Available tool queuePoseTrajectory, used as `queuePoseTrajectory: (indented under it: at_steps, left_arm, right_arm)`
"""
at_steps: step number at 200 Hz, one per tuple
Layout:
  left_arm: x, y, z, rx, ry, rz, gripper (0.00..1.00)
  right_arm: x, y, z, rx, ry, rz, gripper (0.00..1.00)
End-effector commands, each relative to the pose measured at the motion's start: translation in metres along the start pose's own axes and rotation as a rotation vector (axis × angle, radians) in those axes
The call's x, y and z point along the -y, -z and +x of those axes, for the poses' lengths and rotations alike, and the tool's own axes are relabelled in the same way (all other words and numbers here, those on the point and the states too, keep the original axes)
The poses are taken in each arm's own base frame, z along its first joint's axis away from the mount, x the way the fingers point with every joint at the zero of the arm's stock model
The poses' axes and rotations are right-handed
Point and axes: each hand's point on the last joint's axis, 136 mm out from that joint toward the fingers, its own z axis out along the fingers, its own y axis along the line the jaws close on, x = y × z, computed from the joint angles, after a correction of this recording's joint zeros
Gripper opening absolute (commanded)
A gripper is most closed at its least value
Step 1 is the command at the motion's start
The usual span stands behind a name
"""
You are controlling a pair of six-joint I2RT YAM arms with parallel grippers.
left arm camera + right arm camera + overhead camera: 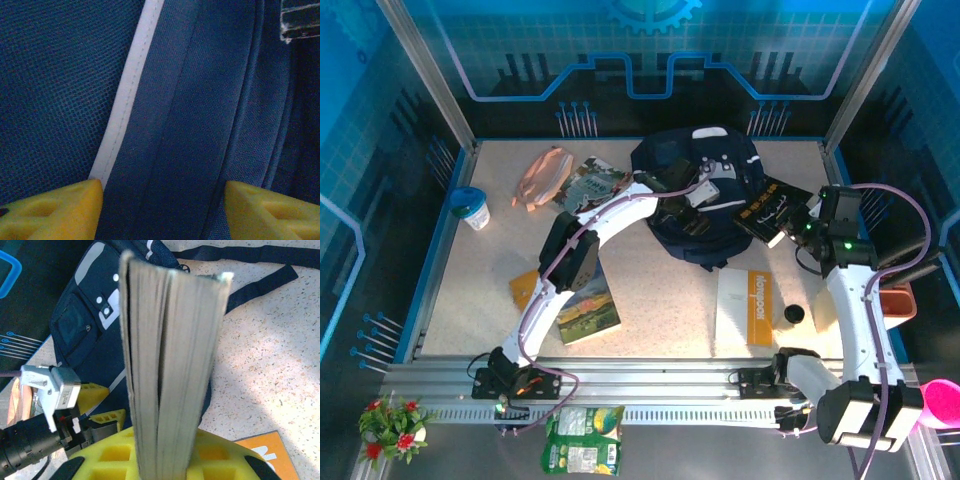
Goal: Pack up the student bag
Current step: Open the student bag at the top-center of the table.
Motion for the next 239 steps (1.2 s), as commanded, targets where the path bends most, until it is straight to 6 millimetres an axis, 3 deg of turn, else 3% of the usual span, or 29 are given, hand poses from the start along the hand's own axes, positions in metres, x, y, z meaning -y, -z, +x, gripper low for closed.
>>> queuePoseTrajectory:
  at_steps: [1,29,53,77,111,170,212,239]
  left_arm:
    - [0.009,-0.011,0.011,-0.053,-0.073,0.03,0.68]
    - [0.01,-0.017,0.018,-0.075,-0.099,0.026,0.74]
    - [0.006,-0.019,0.015,-0.066,-0.116,-0.009,0.73]
    - [-0.014,-0.021,0.012,-0.078,-0.111,-0.115,0.56]
    - [-0.001,-0.008,-0.002,-0.029,-0.106,-0.062,0.31]
    - [0.007,0.05,-0.062,0.174,-0.033,-0.046,0.0]
    - [-0.002,0.101,-0.105,0.37,0.107,-0.1,0.0]
    - [-0.013,0.132,-0.126,0.487,0.211,-0.158,0.0]
  right_arm:
    - [-0.025,0.022,-0.025,0.087,0.012,-0.087,0.11]
    - [-0.025,0.023,-0.027,0.091,0.008,-0.085,0.11]
    - [-0.024,0.023,-0.028,0.094,0.002,-0.082,0.11]
    - [-0.022,0.026,-0.029,0.104,-0.001,-0.072,0.11]
    - [-0.014,0.042,-0.039,0.163,0.028,-0.001,0.11]
    - [0.01,0.074,-0.052,0.262,0.037,0.164,0.11]
    - [0.023,0.082,-0.043,0.253,0.018,0.216,0.11]
    - [0.019,0.078,-0.034,0.222,-0.006,0.173,0.11]
